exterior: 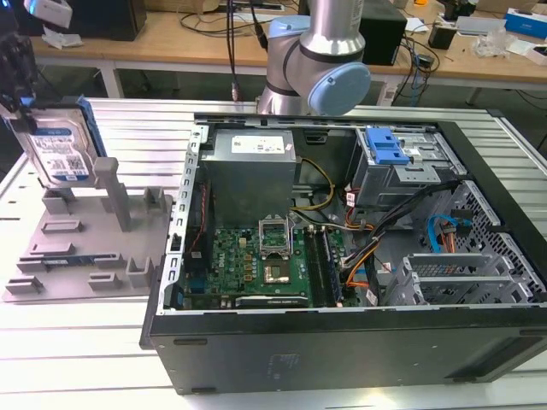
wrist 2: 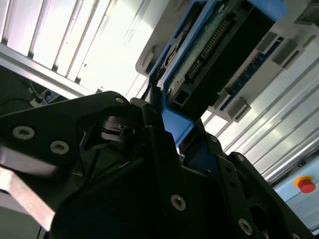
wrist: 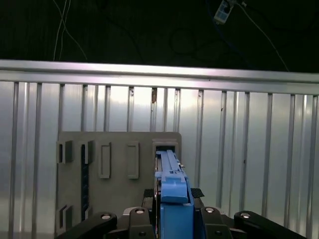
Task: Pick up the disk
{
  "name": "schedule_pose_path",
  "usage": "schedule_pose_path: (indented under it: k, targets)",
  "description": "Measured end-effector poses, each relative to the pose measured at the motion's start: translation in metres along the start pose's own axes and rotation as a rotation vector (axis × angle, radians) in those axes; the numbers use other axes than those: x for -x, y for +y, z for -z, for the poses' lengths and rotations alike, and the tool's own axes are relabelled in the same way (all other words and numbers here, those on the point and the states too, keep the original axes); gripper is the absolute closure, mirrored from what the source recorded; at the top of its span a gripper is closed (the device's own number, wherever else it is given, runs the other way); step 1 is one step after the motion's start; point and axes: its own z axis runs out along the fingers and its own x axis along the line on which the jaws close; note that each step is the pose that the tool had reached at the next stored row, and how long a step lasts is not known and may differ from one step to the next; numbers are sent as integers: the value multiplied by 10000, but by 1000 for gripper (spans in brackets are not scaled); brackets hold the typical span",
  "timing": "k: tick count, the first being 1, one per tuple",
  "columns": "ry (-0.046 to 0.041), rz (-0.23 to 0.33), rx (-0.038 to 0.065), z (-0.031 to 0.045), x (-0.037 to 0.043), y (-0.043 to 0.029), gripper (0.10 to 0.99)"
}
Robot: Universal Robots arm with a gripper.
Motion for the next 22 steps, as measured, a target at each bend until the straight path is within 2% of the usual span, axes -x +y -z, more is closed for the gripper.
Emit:
schedule_pose_path:
  k: [3,5,7,9,11,15,16,22]
  targets:
    - [0,-1,1,280,-17,5,718]
    - [0,-1,0,382,-23,6,718]
    - [0,-1,0,563,-35,10,718]
    - [0,-1,0,793,-52,14,718]
    - [0,-1,-2,904,-62,16,718]
    - [-4,-1,0,1214,-84,21,718]
    - [-24,0,-1,1241,-93,22,718]
    - [-31,-1,-2,1240,-92,22,718]
